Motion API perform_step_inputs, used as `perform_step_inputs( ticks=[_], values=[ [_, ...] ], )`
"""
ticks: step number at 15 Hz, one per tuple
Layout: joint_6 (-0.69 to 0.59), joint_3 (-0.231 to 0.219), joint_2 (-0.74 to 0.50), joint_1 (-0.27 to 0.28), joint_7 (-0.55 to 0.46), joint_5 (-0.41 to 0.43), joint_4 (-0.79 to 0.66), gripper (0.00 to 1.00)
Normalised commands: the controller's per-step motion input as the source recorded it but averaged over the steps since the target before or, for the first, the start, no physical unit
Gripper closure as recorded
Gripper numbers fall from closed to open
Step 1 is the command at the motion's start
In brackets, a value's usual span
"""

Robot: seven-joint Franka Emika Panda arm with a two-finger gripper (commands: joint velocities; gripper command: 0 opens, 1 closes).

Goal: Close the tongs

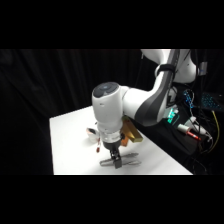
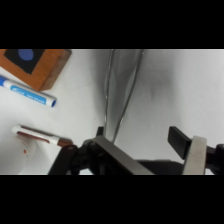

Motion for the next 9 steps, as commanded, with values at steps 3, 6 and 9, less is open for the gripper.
perform_step_inputs(
  ticks=[3, 6, 9],
  values=[
    [-0.39, 0.131, -0.31, -0.150, -0.29, -0.103, 0.05, 0.00],
    [-0.31, 0.173, -0.22, -0.190, -0.34, -0.025, 0.09, 0.00],
    [-0.20, 0.164, -0.14, -0.185, -0.36, 0.008, 0.12, 0.00]
  ],
)
